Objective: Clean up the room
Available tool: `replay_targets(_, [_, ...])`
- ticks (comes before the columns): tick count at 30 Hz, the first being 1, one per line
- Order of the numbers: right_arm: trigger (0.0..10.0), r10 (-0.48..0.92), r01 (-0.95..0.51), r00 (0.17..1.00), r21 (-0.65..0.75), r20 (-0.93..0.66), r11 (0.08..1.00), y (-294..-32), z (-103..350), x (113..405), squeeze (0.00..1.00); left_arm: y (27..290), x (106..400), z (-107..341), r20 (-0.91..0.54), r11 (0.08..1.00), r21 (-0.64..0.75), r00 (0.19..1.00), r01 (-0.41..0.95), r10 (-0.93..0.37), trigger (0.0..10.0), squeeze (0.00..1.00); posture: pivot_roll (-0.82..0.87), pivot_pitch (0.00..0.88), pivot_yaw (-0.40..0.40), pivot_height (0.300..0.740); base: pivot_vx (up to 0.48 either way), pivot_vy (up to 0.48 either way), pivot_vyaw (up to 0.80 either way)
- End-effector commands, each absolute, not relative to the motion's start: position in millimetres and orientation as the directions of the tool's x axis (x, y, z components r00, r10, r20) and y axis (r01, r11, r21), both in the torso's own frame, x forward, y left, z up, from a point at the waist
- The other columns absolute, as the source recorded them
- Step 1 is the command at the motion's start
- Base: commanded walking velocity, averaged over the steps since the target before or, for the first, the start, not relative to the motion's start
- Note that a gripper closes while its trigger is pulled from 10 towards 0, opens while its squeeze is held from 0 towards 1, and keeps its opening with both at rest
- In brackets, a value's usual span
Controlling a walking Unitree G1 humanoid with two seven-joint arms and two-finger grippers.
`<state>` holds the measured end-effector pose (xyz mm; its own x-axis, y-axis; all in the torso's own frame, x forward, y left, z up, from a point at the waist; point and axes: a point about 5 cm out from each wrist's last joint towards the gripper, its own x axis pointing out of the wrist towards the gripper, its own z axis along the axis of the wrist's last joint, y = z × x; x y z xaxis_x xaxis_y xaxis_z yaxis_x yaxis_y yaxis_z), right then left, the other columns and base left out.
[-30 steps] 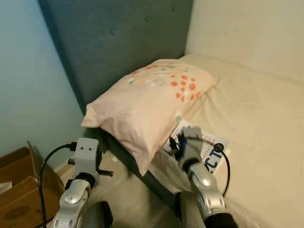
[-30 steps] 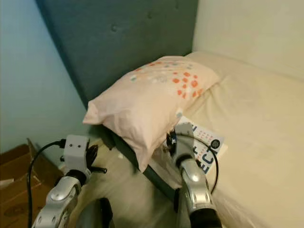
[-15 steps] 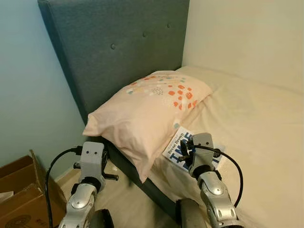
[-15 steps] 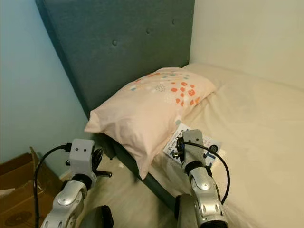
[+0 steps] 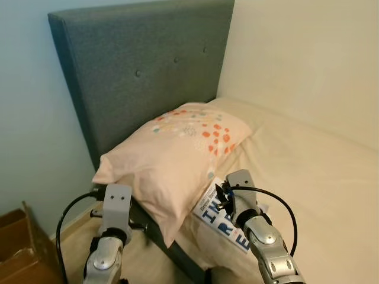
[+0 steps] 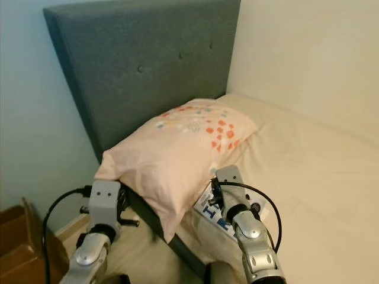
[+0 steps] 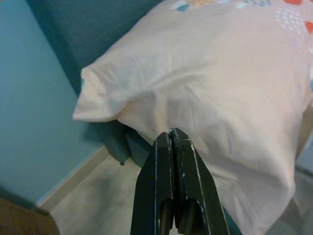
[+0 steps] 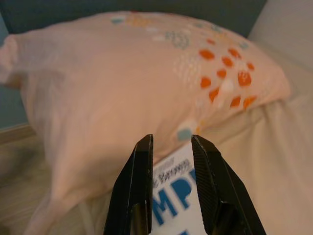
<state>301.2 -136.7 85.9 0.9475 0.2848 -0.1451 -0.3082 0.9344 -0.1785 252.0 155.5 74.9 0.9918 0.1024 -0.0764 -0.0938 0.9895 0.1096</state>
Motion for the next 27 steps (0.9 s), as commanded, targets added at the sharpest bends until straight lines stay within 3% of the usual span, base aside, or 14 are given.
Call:
replay_targets(1, [10.0, 0.302, -0.331, 0.938, -0.175, -0.171, 0.927, -135, 84, 302, 0.0, 157, 249, 78, -0.055, 0.986, 0.116, 0.991, -0.119, 0.126, 10.0, 0.0, -0.03, 0.041, -0.163, 0.663, 0.0, 0.0, 0.0])
replay_targets(13, [10.0, 0.33, -0.366, 0.922, -0.178, -0.204, 0.913, -126, 82, 305, 0.0, 163, 245, 81, -0.032, 0.976, 0.149, 0.985, -0.162, 0.168, 10.0, 0.0, -0.02, 0.05, -0.187, 0.687, 0.0, 0.0, 0.0])
replay_targets(27, [10.0, 0.286, -0.311, 0.942, -0.133, -0.175, 0.941, -130, 80, 304, 0.0, 167, 252, 89, -0.008, 0.974, 0.171, 0.988, -0.15, 0.154, 10.0, 0.0, 0.0, 0.041, -0.151, 0.717, 0.0, 0.0, 0.0])
